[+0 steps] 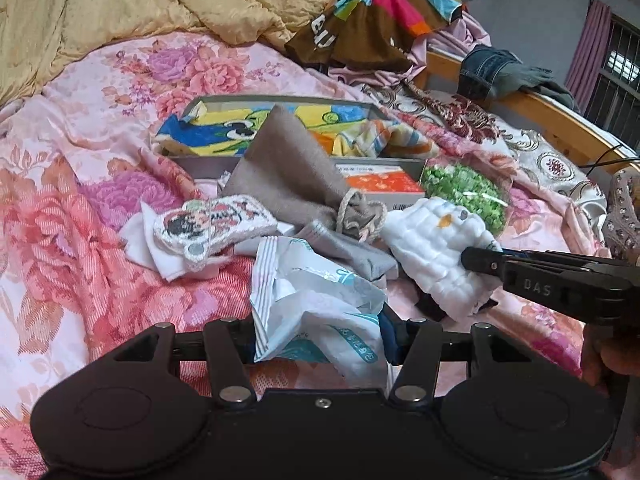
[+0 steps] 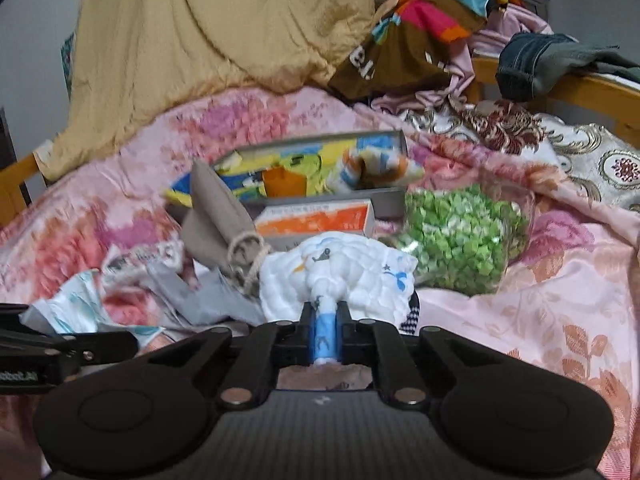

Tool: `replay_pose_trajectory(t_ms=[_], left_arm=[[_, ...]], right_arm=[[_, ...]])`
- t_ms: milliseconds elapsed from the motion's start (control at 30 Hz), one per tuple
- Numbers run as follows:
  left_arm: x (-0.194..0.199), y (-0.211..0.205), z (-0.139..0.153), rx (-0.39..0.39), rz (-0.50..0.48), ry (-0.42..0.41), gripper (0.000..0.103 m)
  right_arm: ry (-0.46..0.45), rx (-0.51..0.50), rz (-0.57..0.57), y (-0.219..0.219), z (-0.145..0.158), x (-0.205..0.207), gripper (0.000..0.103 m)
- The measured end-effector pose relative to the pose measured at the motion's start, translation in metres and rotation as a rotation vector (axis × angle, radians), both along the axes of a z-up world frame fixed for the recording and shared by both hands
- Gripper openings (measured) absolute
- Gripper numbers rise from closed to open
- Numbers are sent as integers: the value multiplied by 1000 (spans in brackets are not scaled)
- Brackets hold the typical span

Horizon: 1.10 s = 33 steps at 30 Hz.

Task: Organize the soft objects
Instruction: 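Carry the wipes packet with the left tool while the right tool carries the white cloth to the tray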

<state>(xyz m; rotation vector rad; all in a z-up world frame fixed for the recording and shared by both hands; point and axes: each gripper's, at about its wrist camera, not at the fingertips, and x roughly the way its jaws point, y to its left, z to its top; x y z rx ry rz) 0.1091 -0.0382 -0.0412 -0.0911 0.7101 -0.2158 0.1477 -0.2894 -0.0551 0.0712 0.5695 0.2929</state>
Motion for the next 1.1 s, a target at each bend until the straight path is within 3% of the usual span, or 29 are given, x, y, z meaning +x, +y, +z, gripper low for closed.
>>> replay_pose_trajectory(t_ms=[300, 533, 1100], left_arm=[[1, -5, 17, -2, -9, -44, 56], [12, -9, 30, -13, -14, -85, 56], [67, -22, 56, -46, -71, -169, 56]], right_arm=[[-71, 71, -5, -2, 26, -15, 10], [-108, 72, -10, -3, 36, -16, 10], [-177, 112, -19, -6, 66, 18, 10]])
